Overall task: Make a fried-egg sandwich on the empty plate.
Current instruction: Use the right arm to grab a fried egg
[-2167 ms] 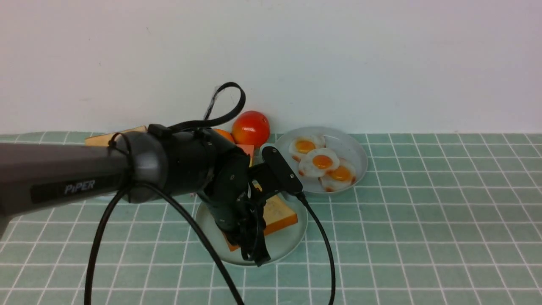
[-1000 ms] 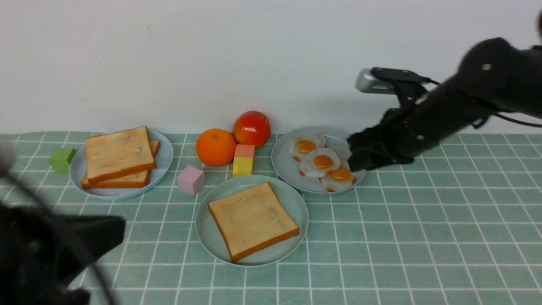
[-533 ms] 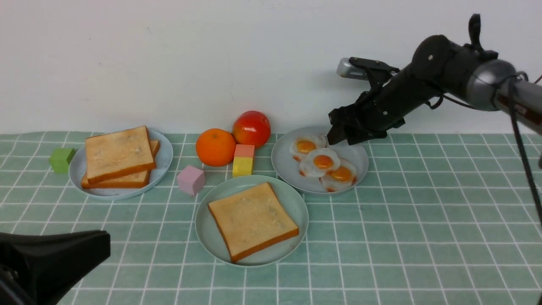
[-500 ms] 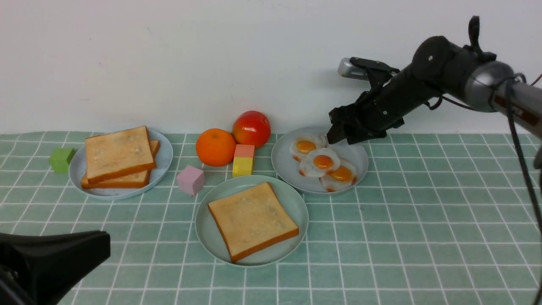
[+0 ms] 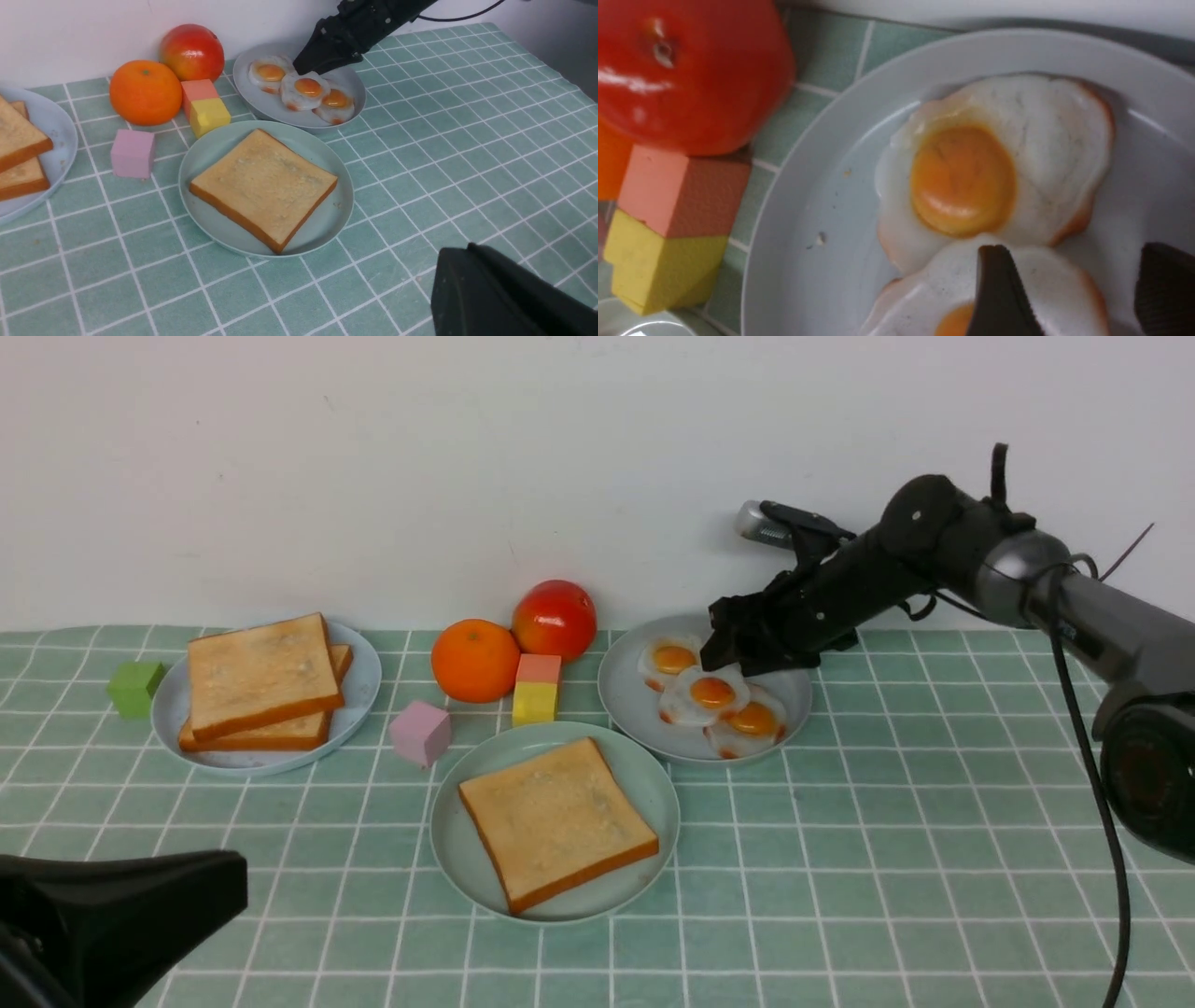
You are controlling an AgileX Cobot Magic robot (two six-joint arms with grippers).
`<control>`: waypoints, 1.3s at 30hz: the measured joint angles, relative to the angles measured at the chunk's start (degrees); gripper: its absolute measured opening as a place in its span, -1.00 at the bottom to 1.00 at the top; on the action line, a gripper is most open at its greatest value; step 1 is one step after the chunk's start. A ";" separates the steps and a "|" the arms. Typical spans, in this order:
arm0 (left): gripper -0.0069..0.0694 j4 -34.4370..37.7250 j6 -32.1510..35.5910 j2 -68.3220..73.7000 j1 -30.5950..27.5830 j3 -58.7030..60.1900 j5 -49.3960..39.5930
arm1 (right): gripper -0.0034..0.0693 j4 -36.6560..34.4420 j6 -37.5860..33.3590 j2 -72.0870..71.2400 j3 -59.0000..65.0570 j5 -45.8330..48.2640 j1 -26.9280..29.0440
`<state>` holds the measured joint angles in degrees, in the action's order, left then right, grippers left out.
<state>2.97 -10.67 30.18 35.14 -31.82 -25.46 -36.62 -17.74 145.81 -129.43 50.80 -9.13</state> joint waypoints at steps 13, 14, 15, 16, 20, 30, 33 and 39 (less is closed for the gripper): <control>-0.85 2.55 0.00 0.00 0.00 0.00 0.00 | 0.21 -1.73 -0.57 0.99 -0.52 -0.13 0.00; -0.85 2.81 0.00 0.00 0.00 0.00 0.00 | 0.21 -1.79 -1.04 0.99 -0.58 -0.06 0.00; -0.85 3.01 0.00 0.00 0.00 0.00 0.00 | 0.21 -1.79 -1.24 0.99 -0.58 -0.05 0.00; -0.85 3.12 0.00 0.00 0.00 0.00 0.00 | 0.21 -1.79 -1.40 0.99 -0.58 0.00 0.00; -0.85 3.37 0.00 0.00 0.00 0.00 0.00 | 0.14 -1.79 -1.66 1.01 -0.58 0.25 0.00; -0.84 3.42 0.00 0.00 0.00 0.00 0.00 | -0.41 -2.39 -1.83 1.14 -0.58 2.55 0.00; -0.84 3.42 0.00 0.00 0.00 0.00 0.00 | -0.46 -2.78 -1.83 1.09 -0.58 2.76 0.11; -0.83 3.42 0.00 0.00 0.00 0.00 0.00 | -0.57 -6.46 -1.77 0.71 -0.58 4.92 1.04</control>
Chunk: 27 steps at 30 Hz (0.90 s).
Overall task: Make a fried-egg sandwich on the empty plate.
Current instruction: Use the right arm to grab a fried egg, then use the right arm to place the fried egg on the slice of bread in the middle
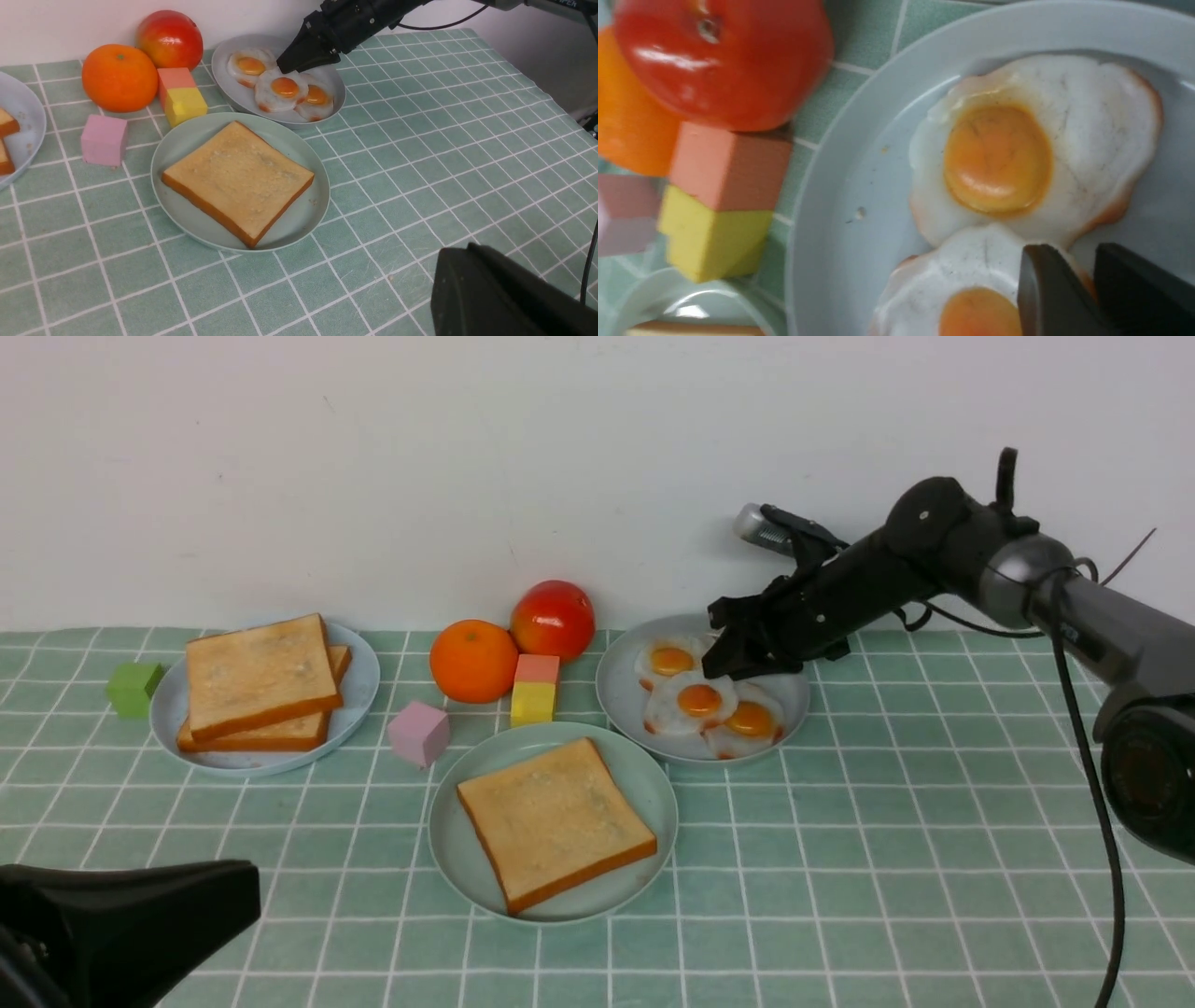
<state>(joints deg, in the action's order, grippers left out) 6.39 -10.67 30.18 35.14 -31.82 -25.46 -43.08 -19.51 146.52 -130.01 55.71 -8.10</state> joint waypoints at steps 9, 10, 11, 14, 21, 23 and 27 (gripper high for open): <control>-0.83 -4.35 0.00 0.00 0.00 0.00 -0.93 | -0.70 -3.62 -1.16 -5.04 0.18 7.75 2.04; -0.83 -4.56 0.00 0.00 0.00 0.00 -0.93 | -0.70 -3.62 -1.16 -5.49 0.18 8.08 2.17; -0.82 -6.39 0.00 0.00 0.00 0.00 -0.96 | -0.70 -3.62 -1.16 -7.38 0.18 9.55 2.56; -0.82 -9.78 0.00 0.00 0.00 0.00 -0.99 | -0.70 -3.49 -1.21 -11.09 0.18 12.70 2.96; -0.81 -15.48 0.00 -0.06 0.00 0.05 -1.76 | -0.70 -2.38 -1.35 -18.80 3.56 14.47 1.54; -0.81 -15.87 0.00 -0.06 0.00 0.05 -1.95 | -0.70 -2.45 -2.11 -21.90 8.31 14.47 0.22; -0.80 -16.18 0.00 -0.06 0.00 0.09 -2.20 | -0.70 -6.30 -6.04 -28.40 20.00 14.21 -3.65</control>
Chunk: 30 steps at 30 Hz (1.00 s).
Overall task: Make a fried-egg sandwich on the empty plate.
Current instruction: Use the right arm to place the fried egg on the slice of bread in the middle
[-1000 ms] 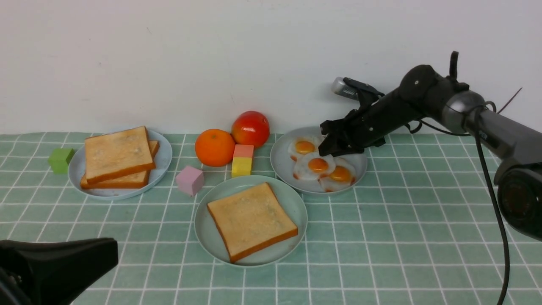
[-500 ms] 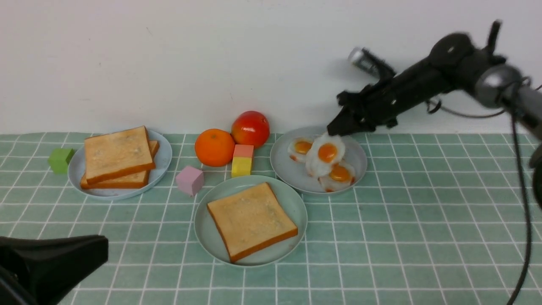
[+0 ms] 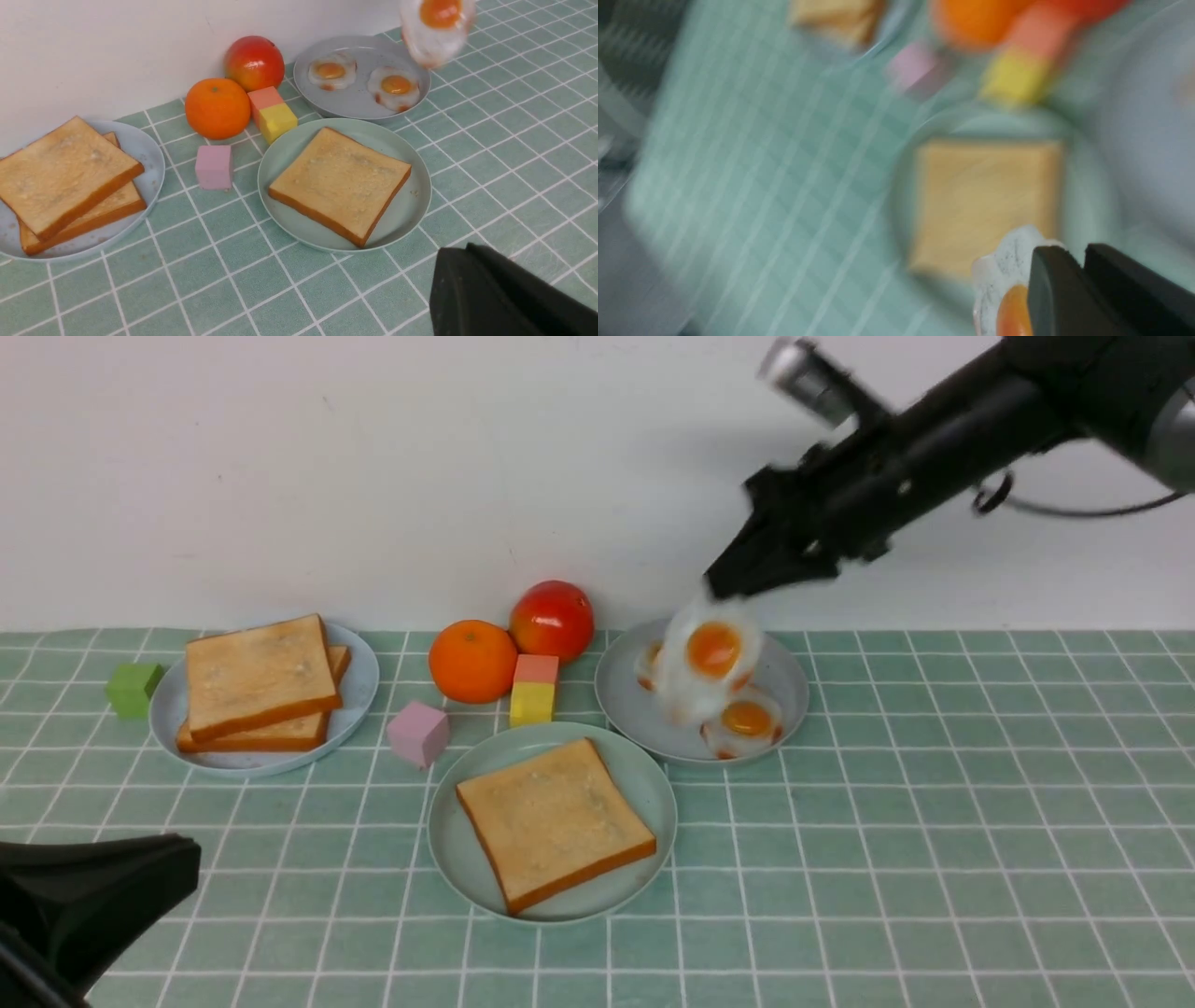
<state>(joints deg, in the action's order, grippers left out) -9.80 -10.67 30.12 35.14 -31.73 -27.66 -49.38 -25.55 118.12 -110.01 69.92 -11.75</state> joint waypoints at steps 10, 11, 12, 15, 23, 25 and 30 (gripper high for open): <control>-0.78 1.84 0.00 0.00 0.00 0.00 0.06 | -0.71 -15.69 -9.60 1.72 17.04 -14.87 -8.37; -0.77 2.11 0.00 0.00 0.00 0.00 0.06 | -0.71 -18.00 -10.58 3.14 17.19 -15.76 -8.70; -0.77 2.16 0.00 0.00 0.00 0.00 0.06 | -0.71 -18.00 -10.70 3.34 17.19 -15.87 -8.69; -0.77 2.16 0.00 0.00 0.00 0.00 0.06 | -0.71 -23.14 -12.57 5.87 17.19 -17.19 -8.89; -0.77 2.38 0.00 0.00 0.00 0.00 0.11 | -0.71 -26.10 -12.89 10.07 17.19 -20.02 -8.84; -0.77 2.38 0.00 -0.04 0.00 0.00 0.11 | -0.68 -25.57 -12.89 10.43 17.19 -21.22 -8.70; -0.76 2.38 0.00 -0.04 0.00 0.00 0.11 | -0.37 -23.63 -12.89 10.45 17.19 -23.49 -8.33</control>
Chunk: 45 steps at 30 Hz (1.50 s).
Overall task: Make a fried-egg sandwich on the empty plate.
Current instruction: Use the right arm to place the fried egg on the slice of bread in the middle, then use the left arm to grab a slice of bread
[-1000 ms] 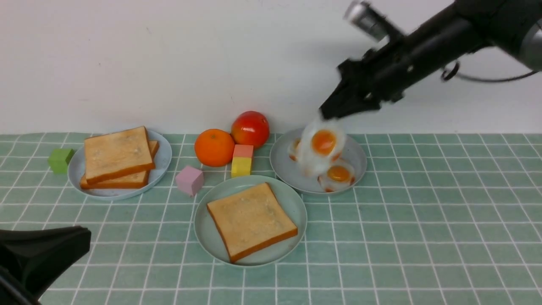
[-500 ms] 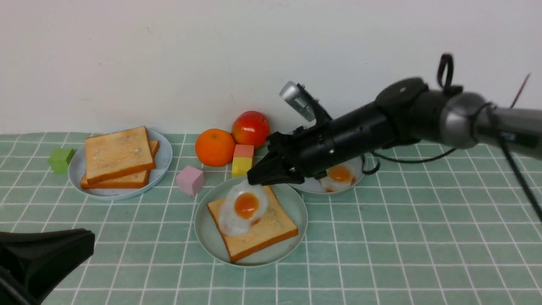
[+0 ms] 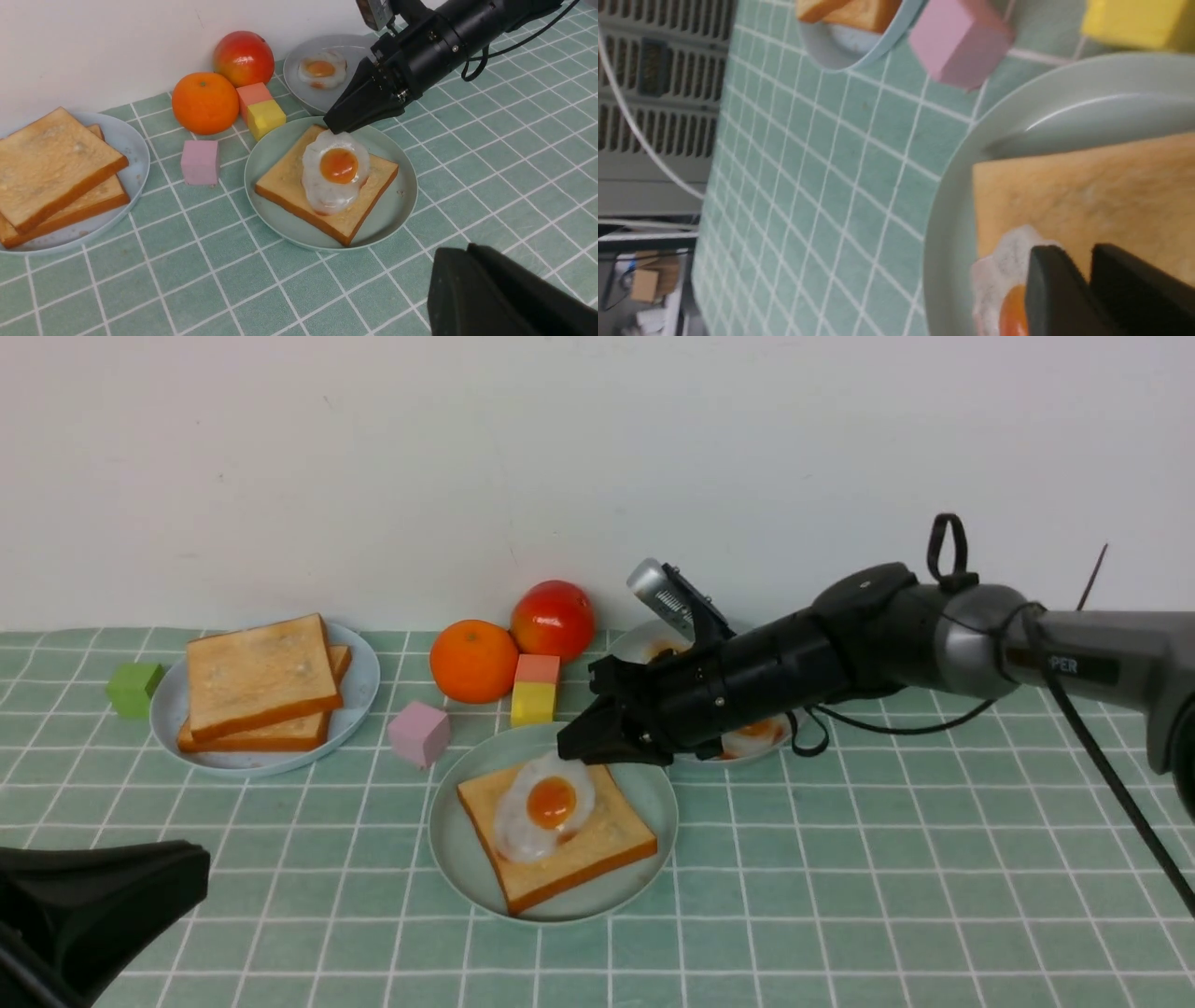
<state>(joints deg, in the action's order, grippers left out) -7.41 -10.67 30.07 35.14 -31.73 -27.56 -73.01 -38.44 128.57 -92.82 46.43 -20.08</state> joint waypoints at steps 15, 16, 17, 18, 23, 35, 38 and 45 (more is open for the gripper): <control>-0.72 1.62 -5.24 6.88 0.00 -1.15 -3.17 | -0.66 32.47 11.82 -21.06 0.12 12.76 5.60; -0.72 1.70 -5.42 9.57 0.00 -2.03 -3.17 | -0.80 36.56 13.43 -24.33 0.20 14.96 5.60; -0.73 1.70 -5.56 12.57 0.00 -3.24 -3.29 | -0.90 39.93 15.41 -27.69 0.63 16.57 5.60; -0.73 1.70 -5.56 13.85 0.00 -4.14 -3.38 | -0.91 41.15 15.77 -29.04 0.76 17.04 5.60; -0.85 -1.62 -4.28 30.98 -0.22 -14.68 -6.44 | -0.90 50.41 21.55 -47.03 9.36 17.12 5.60; -0.85 7.03 29.01 52.16 -27.44 -27.33 -3.84 | -0.87 51.10 23.38 -75.81 30.22 12.30 5.60; -0.85 11.55 39.95 58.12 -32.44 -28.10 -1.01 | -0.87 51.16 23.38 -78.20 32.05 12.24 5.60; -0.85 19.38 47.67 71.84 -38.90 -39.12 -3.52 | -0.87 51.16 23.38 -79.56 33.17 11.74 5.60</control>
<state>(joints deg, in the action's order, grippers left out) 11.97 36.99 101.91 -3.76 -70.85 -31.08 -21.86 -15.06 49.01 -59.64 58.17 -14.48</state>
